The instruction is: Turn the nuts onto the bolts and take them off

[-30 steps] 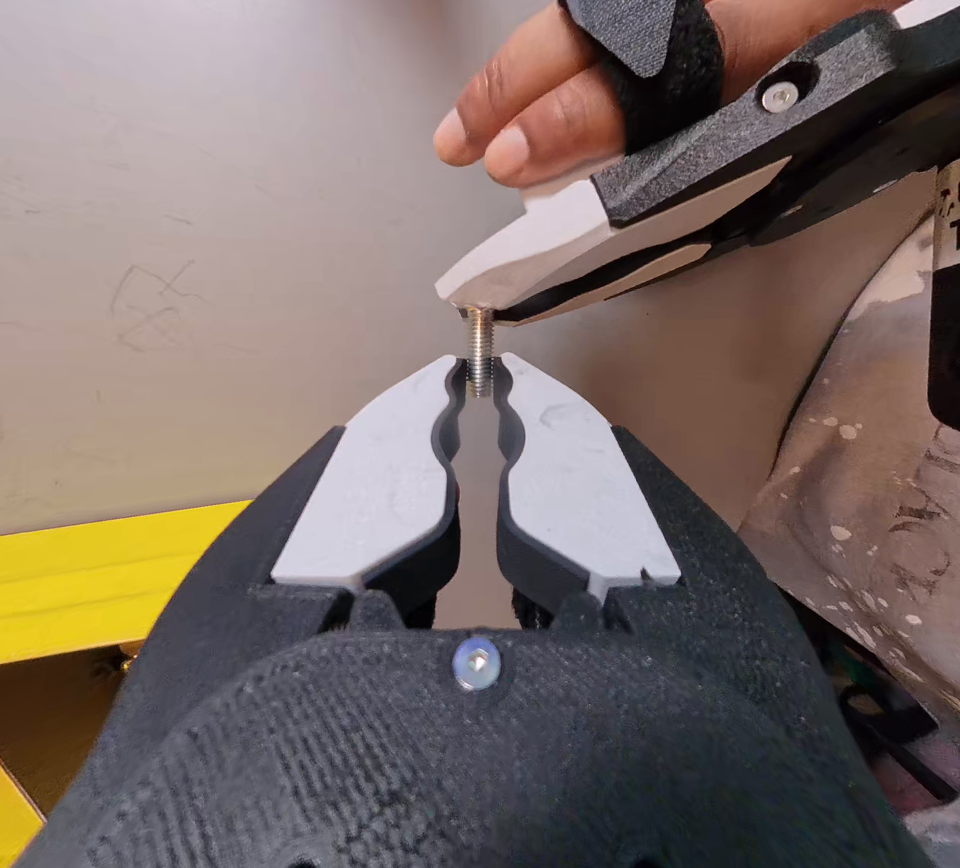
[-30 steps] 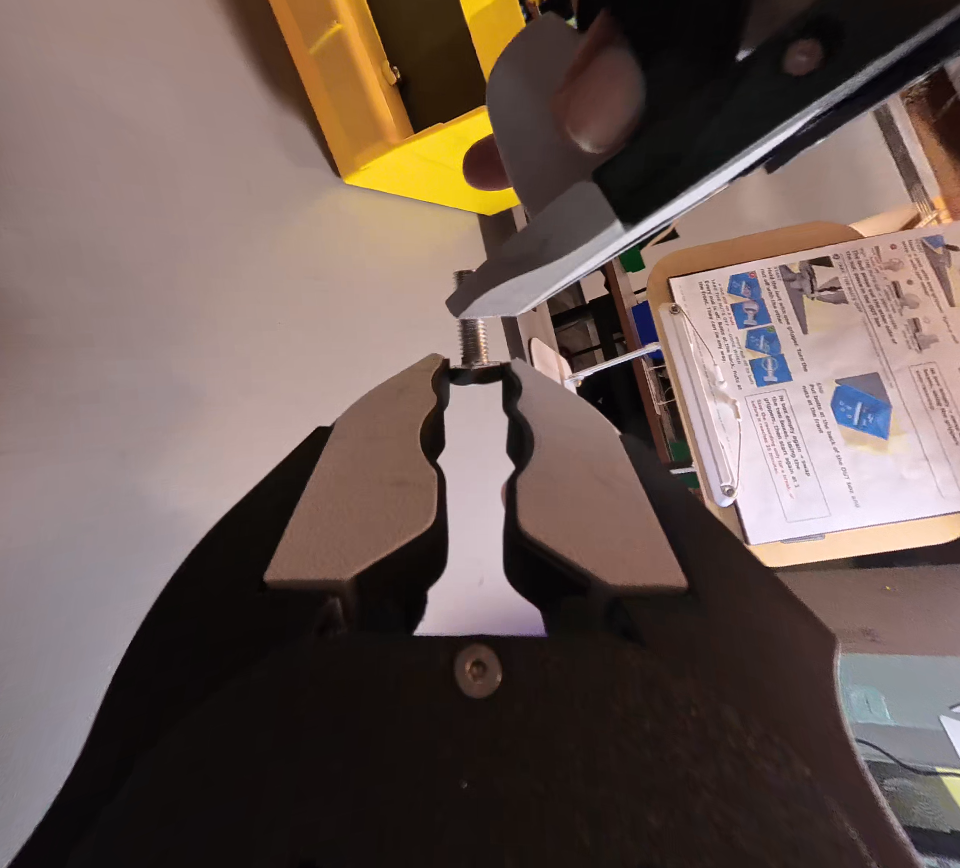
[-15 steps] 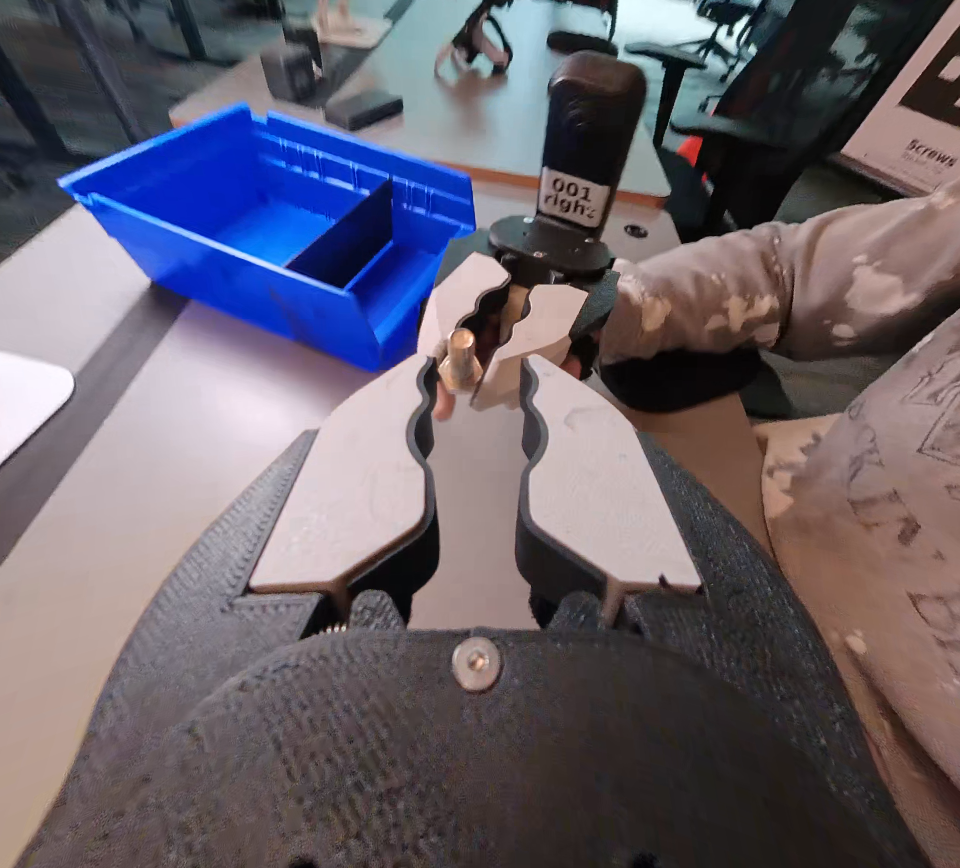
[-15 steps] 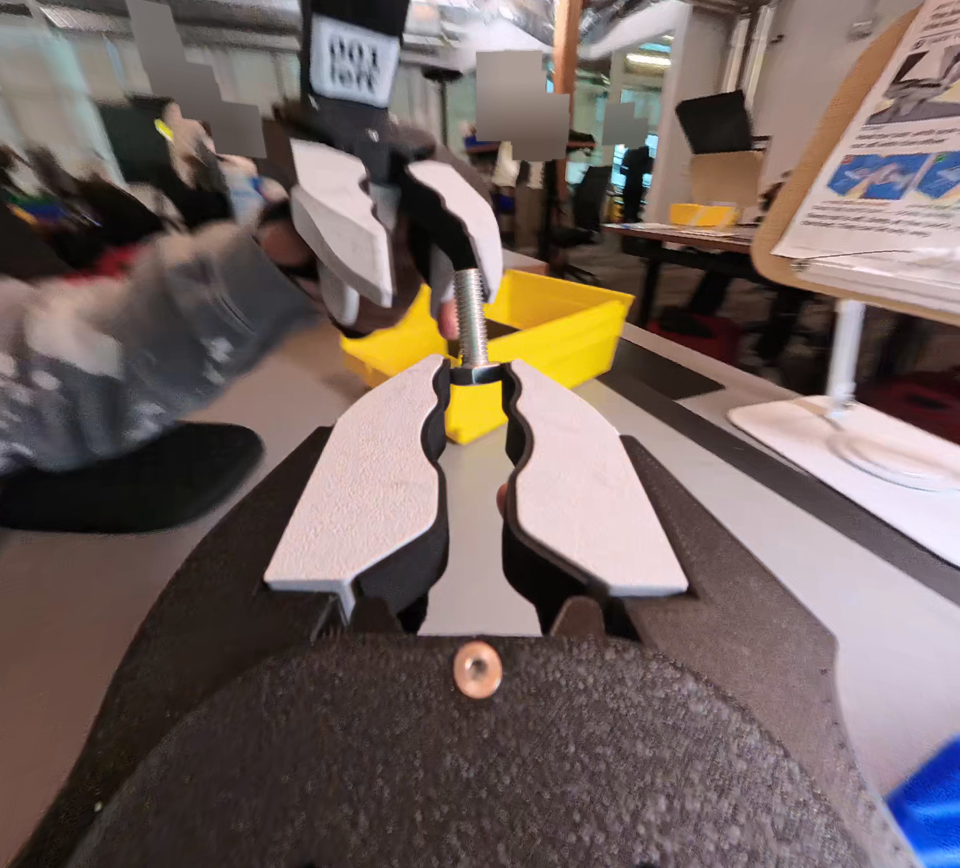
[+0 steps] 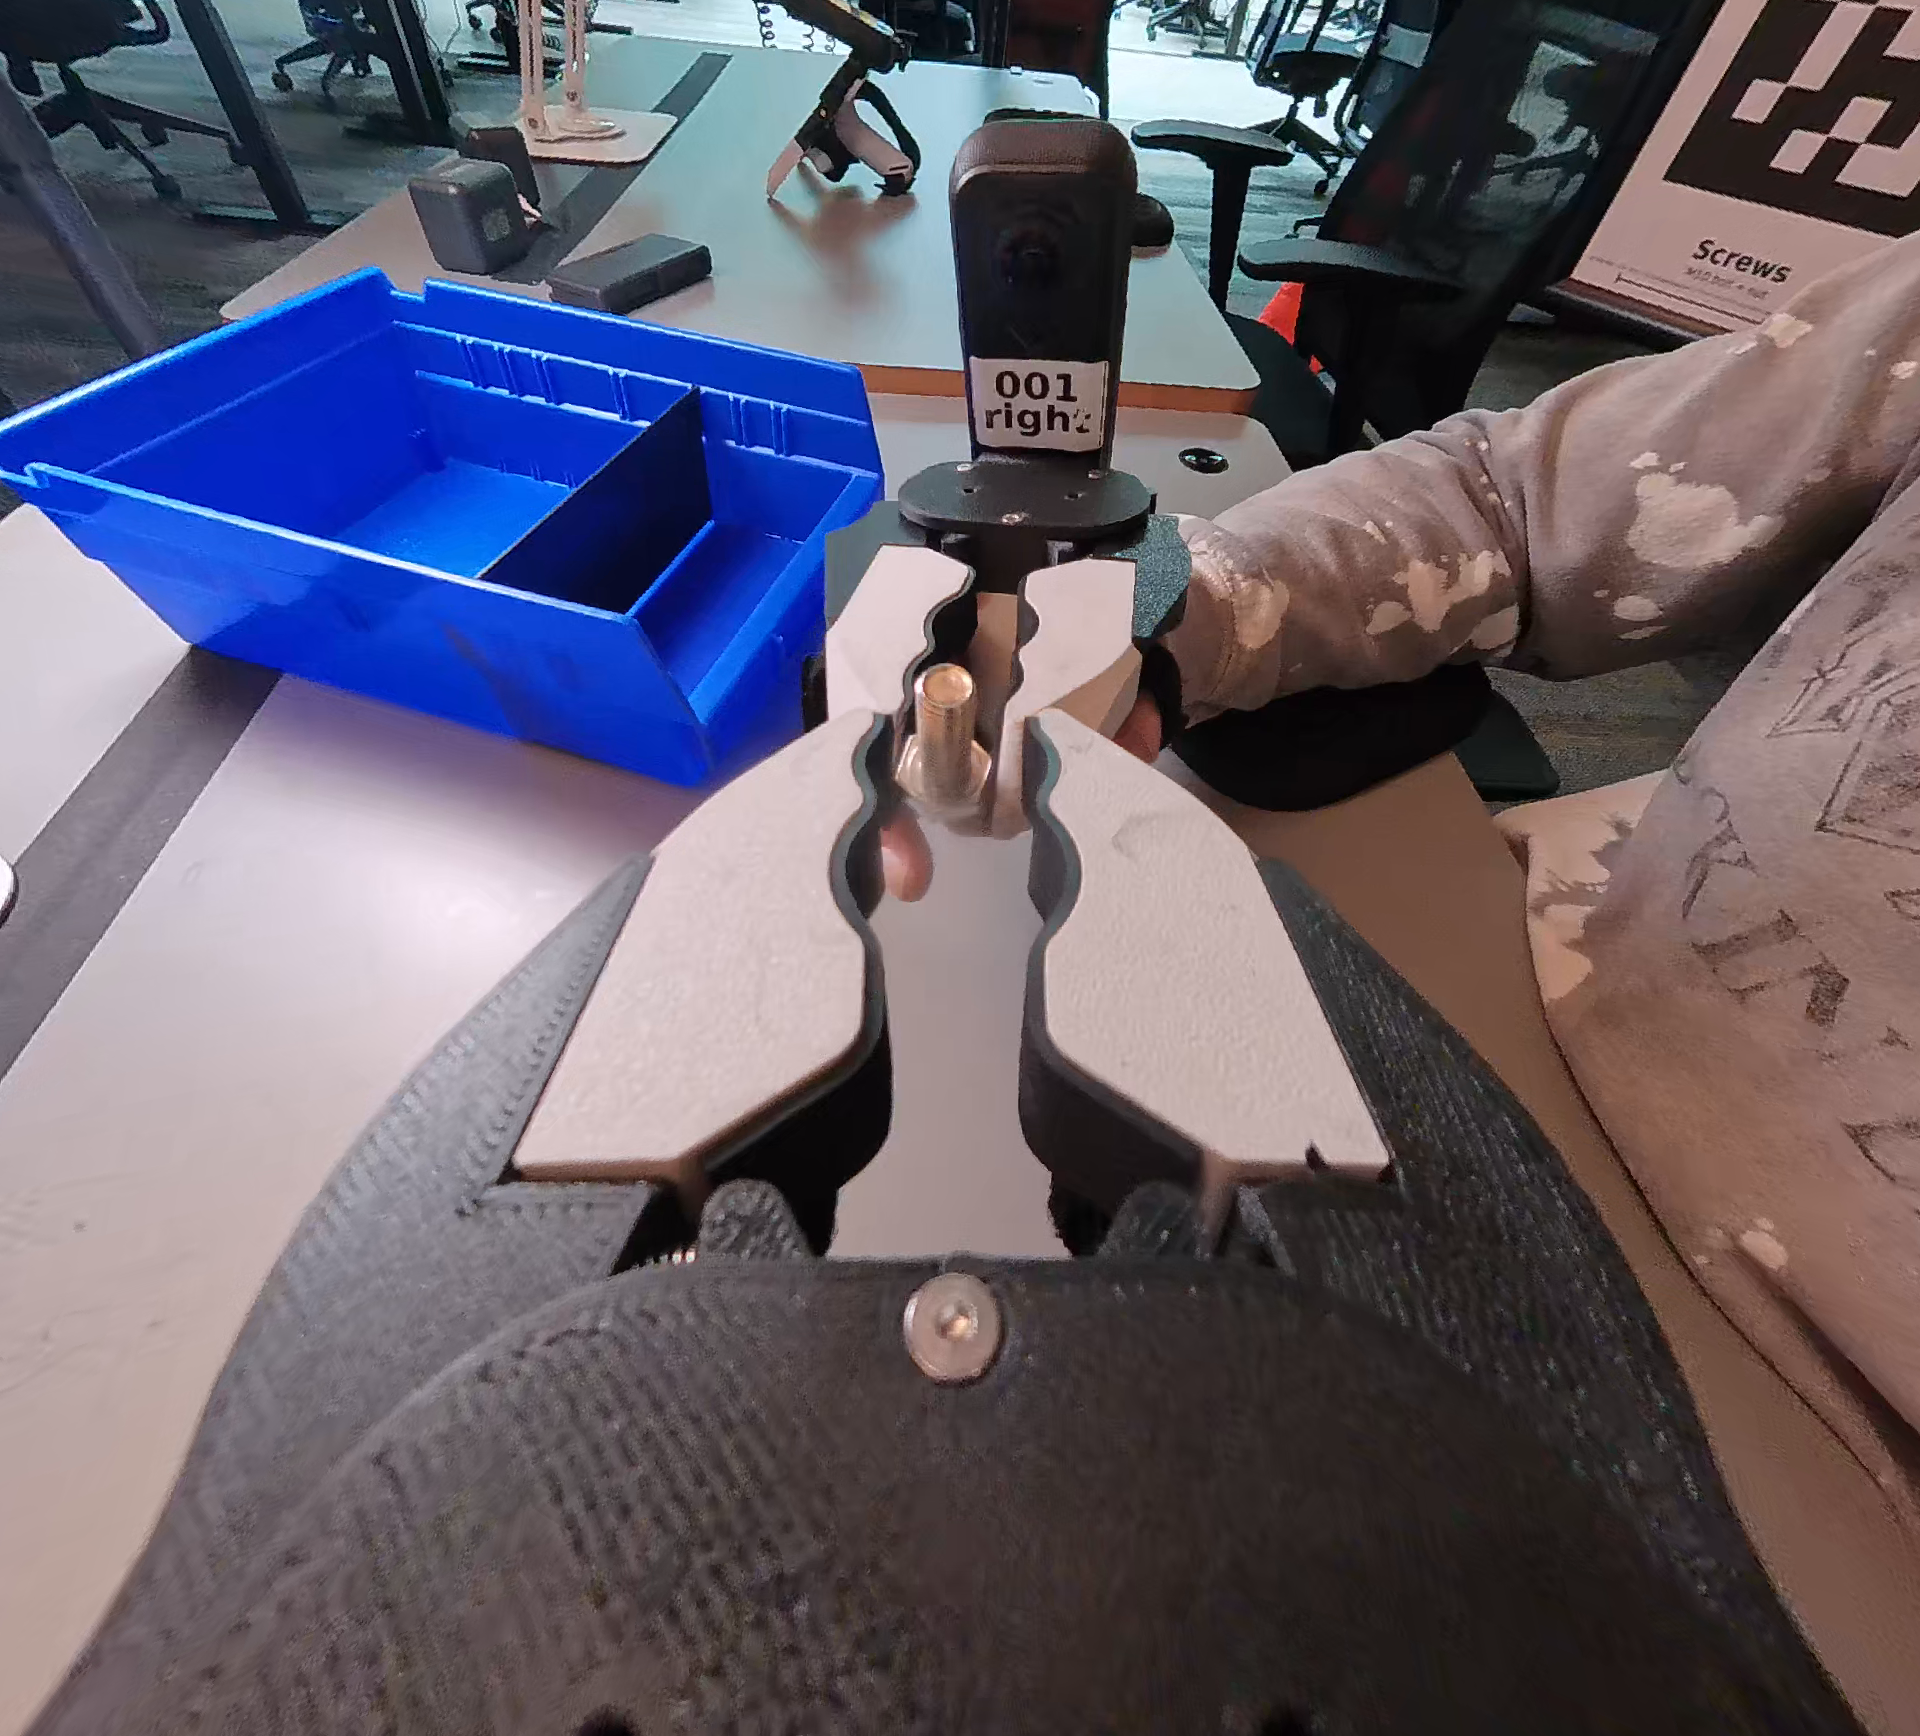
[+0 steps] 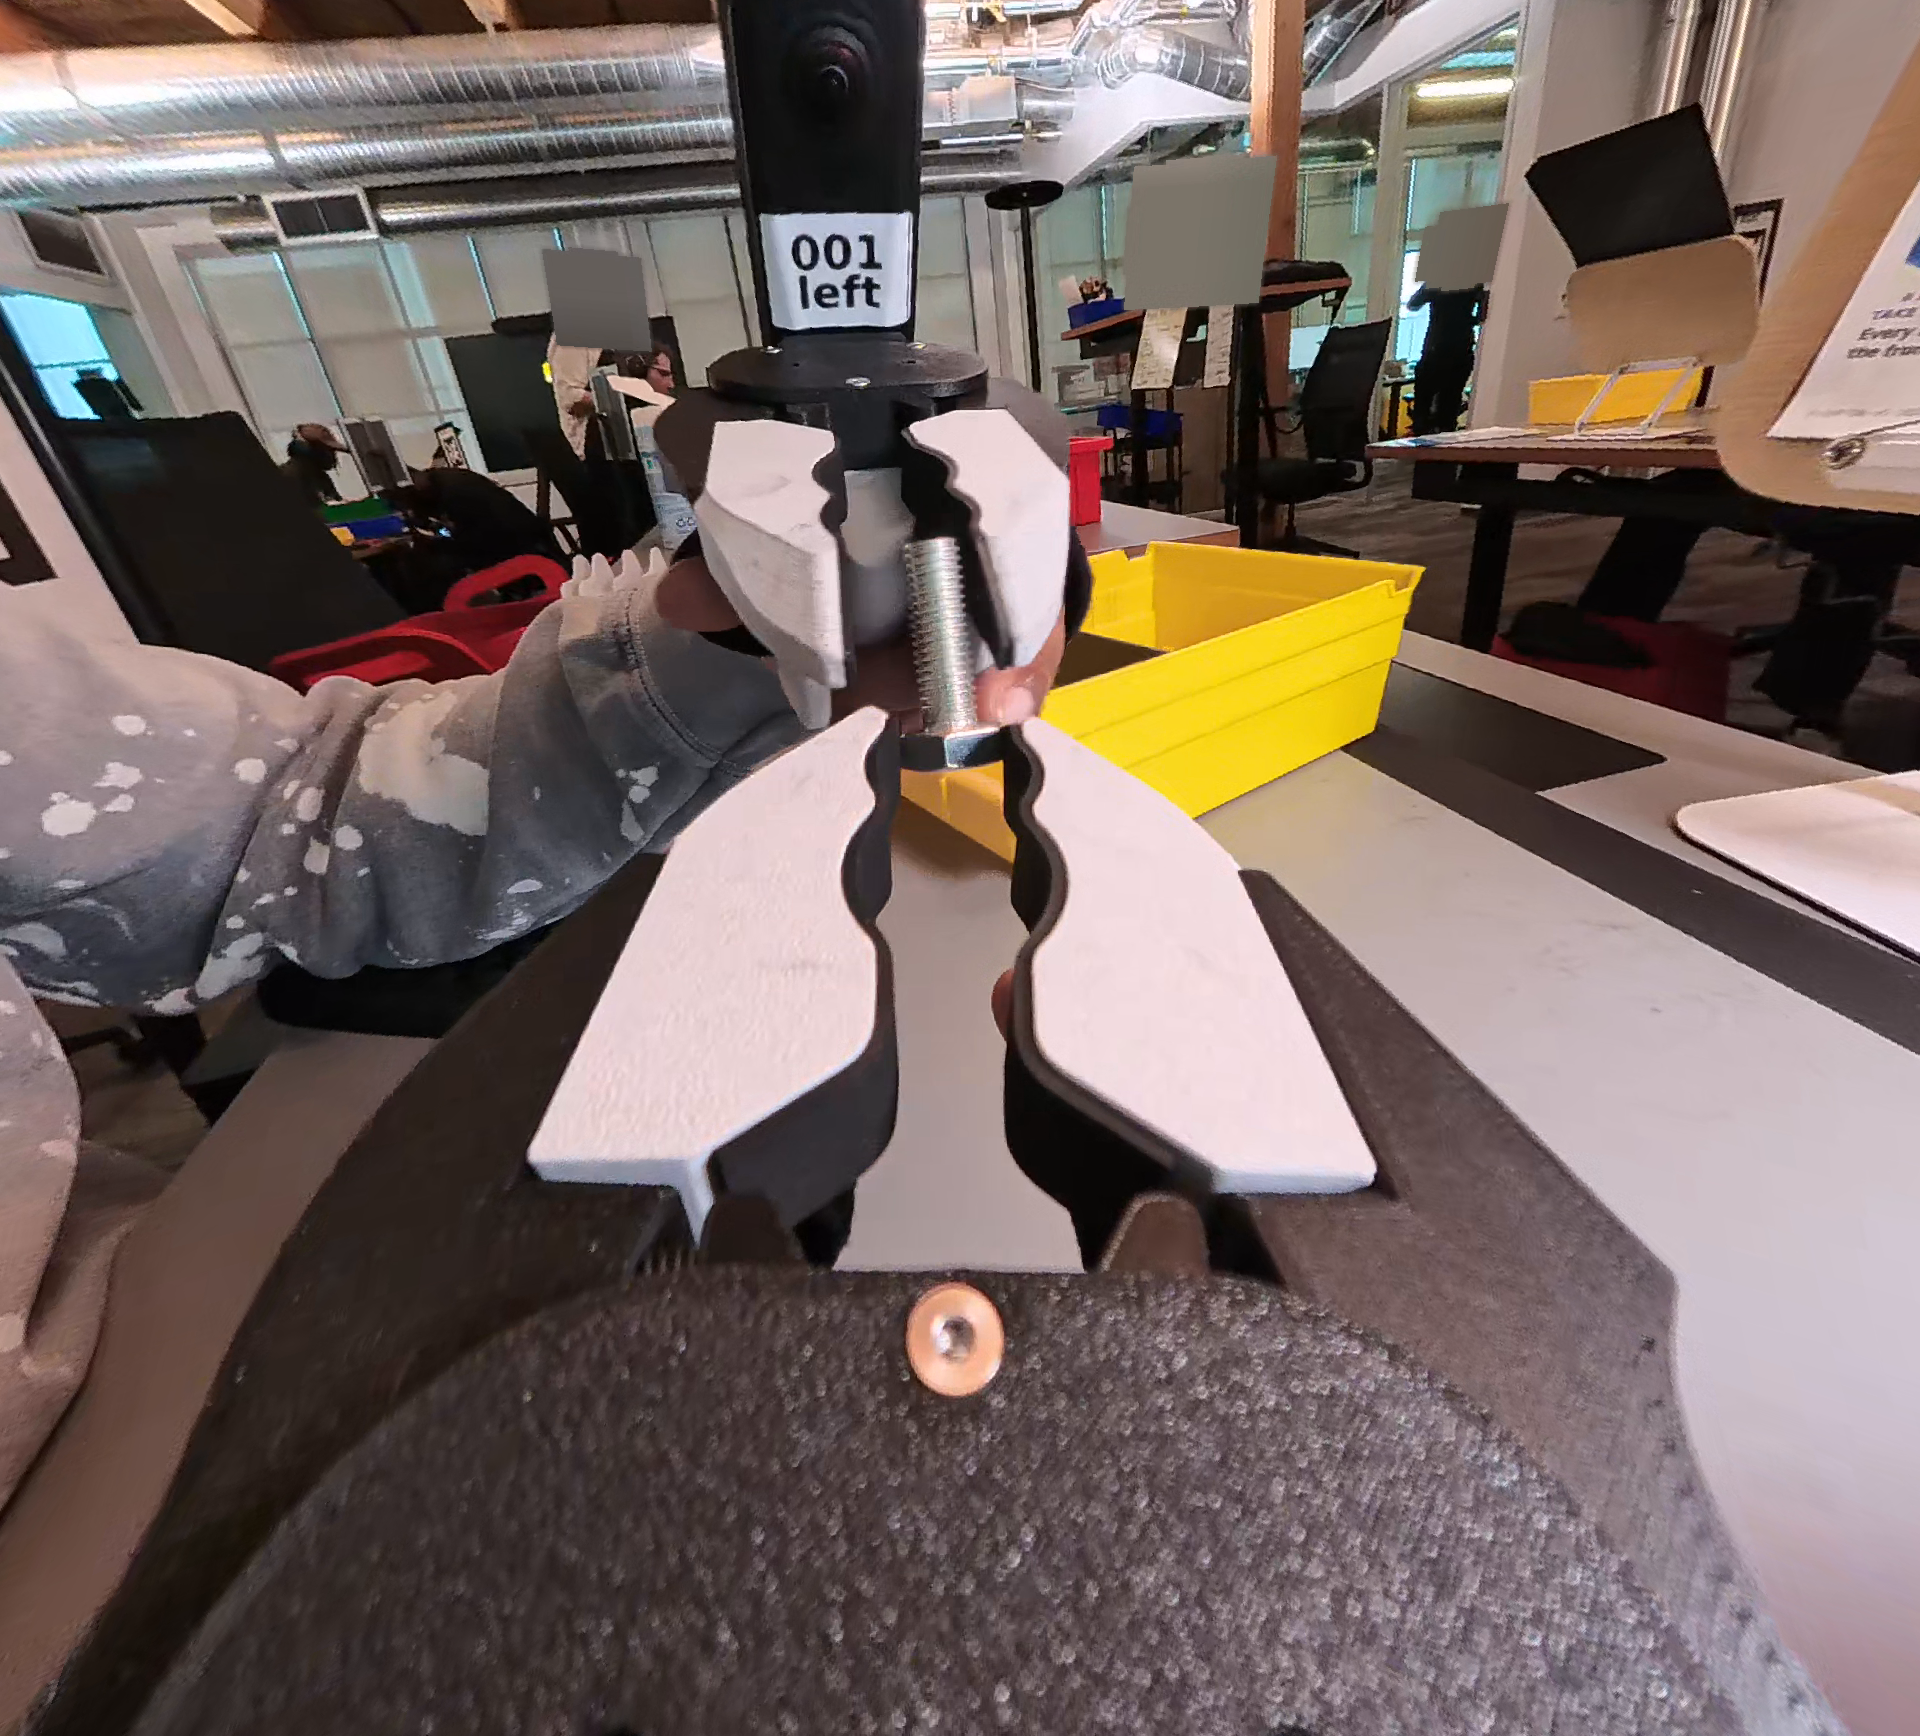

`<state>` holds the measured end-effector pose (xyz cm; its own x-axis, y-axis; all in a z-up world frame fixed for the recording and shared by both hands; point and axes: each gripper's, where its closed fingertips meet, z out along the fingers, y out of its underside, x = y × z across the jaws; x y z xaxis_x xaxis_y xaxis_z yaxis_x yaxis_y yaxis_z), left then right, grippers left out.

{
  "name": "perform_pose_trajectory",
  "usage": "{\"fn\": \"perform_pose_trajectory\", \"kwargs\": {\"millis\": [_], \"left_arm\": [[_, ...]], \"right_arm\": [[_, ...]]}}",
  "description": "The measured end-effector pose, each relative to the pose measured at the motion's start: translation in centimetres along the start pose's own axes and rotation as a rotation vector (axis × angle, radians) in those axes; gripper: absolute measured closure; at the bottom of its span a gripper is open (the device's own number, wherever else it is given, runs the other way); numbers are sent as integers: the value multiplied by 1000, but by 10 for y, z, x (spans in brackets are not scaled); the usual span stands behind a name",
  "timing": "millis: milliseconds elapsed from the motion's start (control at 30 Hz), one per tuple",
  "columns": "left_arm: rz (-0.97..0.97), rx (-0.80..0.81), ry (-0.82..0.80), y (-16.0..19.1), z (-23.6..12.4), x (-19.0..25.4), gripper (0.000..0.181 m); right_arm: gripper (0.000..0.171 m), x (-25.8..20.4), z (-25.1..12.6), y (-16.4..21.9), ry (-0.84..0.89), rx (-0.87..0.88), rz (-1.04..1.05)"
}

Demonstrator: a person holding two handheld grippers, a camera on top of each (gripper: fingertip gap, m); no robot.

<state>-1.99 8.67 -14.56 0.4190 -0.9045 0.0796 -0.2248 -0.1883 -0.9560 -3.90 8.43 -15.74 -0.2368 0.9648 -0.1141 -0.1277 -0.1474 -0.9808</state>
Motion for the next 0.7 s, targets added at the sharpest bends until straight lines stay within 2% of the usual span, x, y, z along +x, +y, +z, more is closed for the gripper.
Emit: {"fn": "perform_pose_trajectory", "kwargs": {"millis": [133, 233, 500, 700], "left_arm": [[4, -18, 5, 4, 3, 2, 158], [29, 5, -5, 0, 3, 2, 171], [12, -59, -20, 7, 6, 4, 171], [-10, -43, -28, 6, 5, 1, 171]], "right_arm": [[153, -3, 0, 4, -13, -2, 0], [153, -5, 0, 5, -27, -4, -2], [153, -7, 2, 15, 2, -85, -119], [145, -6, 2, 19, 20, -113, -147]]}}
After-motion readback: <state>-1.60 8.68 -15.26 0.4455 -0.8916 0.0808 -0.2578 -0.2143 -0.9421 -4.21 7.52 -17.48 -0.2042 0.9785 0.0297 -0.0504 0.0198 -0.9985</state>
